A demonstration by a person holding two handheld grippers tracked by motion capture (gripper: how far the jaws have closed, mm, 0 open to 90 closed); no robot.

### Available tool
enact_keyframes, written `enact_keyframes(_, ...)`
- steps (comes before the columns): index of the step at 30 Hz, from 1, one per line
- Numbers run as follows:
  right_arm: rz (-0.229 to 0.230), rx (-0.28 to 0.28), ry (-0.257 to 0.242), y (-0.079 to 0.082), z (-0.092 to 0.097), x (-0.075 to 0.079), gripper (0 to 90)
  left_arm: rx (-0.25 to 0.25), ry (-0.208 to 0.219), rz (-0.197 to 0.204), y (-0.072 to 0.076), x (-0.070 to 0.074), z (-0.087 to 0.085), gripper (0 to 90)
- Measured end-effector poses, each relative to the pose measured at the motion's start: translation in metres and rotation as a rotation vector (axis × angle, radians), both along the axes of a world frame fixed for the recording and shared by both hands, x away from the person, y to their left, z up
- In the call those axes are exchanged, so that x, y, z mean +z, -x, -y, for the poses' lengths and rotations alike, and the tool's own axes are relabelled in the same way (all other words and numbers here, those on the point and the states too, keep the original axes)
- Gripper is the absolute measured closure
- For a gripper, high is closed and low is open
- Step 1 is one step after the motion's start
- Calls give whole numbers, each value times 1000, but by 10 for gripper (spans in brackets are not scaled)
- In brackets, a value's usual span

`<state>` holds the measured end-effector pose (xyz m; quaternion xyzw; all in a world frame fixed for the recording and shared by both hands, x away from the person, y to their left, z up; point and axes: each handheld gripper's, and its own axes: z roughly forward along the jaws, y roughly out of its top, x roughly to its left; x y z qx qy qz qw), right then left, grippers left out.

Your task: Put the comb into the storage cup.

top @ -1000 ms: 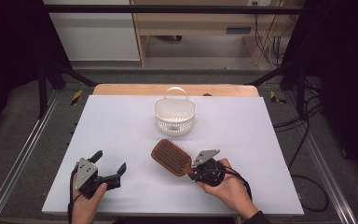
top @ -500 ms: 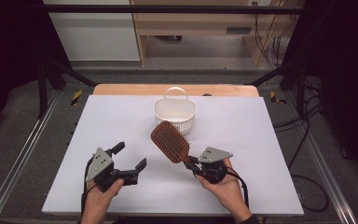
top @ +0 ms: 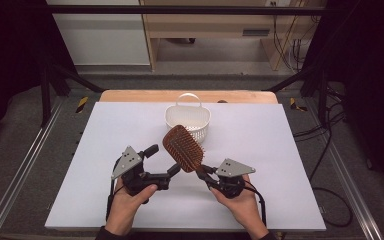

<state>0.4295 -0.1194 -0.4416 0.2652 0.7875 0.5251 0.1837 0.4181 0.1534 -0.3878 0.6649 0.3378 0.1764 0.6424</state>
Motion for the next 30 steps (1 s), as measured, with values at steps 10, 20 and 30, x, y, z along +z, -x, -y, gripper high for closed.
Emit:
enact_keyframes(10, 34, -4, -40, 4, 0, 3, 729, -13, 1, -24, -5, 10, 13, 25)
enact_keyframes(20, 44, -6, -54, 5, -1, 3, 729, 5, 12, -39, -8, 12, 15, 27)
enact_keyframes(30, 47, 0, -67, 6, 1, 3, 729, -9, 65, -68, -15, 20, 17, 34)
